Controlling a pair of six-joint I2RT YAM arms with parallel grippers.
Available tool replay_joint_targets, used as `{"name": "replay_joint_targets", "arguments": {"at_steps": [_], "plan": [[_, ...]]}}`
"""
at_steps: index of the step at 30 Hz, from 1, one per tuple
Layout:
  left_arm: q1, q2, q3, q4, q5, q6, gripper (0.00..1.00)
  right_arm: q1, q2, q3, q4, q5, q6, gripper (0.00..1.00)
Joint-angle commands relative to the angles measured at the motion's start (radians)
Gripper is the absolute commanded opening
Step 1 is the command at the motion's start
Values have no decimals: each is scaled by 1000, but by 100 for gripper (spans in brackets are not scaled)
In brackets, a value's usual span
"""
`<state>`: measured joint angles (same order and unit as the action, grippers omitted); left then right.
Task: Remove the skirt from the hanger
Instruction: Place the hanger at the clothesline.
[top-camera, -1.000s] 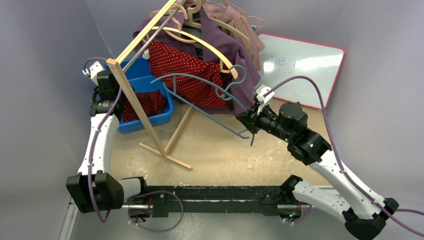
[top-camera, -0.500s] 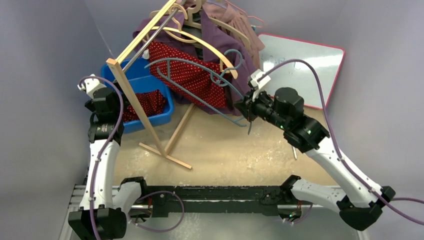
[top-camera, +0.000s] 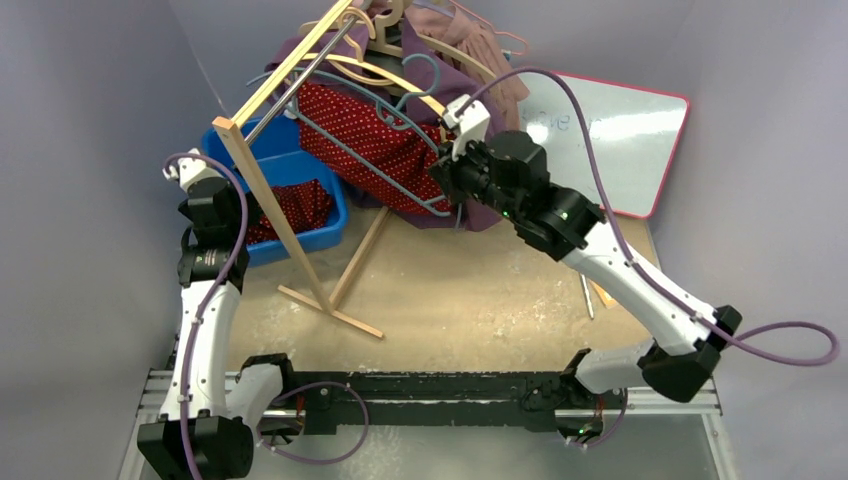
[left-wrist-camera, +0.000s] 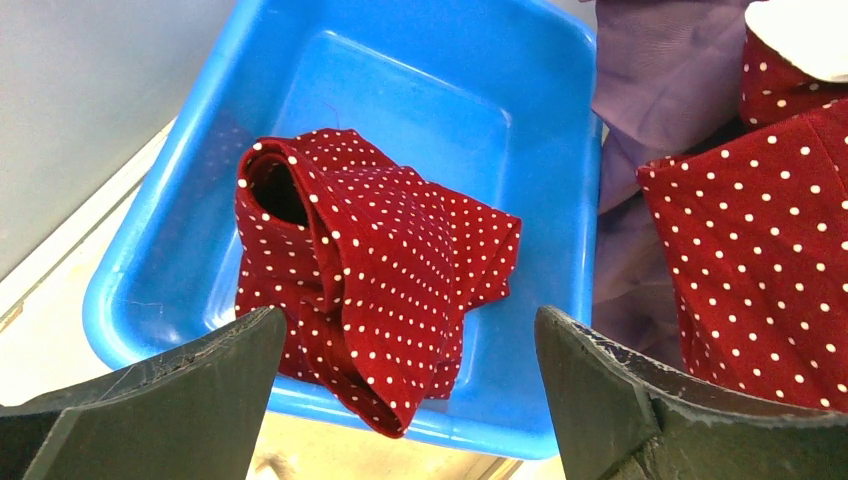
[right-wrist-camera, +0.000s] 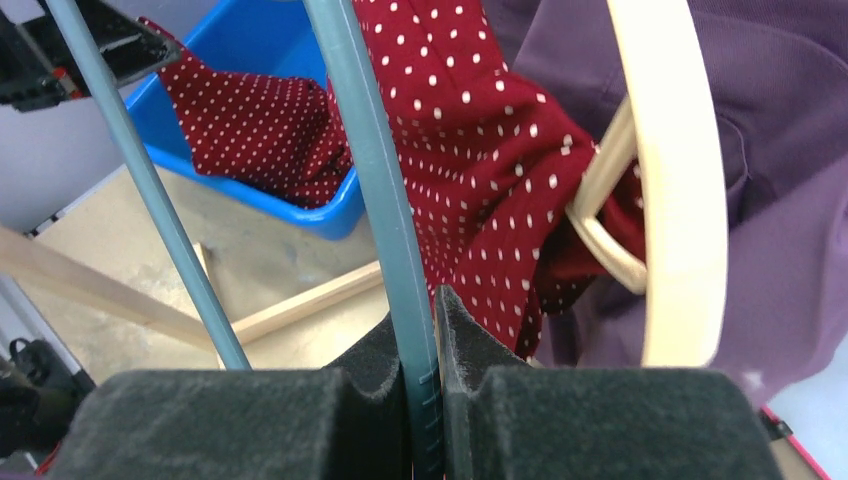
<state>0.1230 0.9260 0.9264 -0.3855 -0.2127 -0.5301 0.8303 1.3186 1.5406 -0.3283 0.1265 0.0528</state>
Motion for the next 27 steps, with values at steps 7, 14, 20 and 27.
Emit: {"name": "replay_joint_targets", "arguments": {"at_steps": [7, 14, 20, 27], "plan": [[6, -30, -9, 63, 65, 6, 94, 14, 157, 204, 133, 11, -6, 0], [6, -33, -10, 66, 86, 0, 94, 15, 252, 317, 144, -10, -16, 0], [6, -29, -7, 67, 99, -2, 94, 20, 314, 379, 159, -44, -14, 0], [6, -23, -7, 67, 105, -3, 93, 33, 390, 446, 143, -65, -21, 0]]}}
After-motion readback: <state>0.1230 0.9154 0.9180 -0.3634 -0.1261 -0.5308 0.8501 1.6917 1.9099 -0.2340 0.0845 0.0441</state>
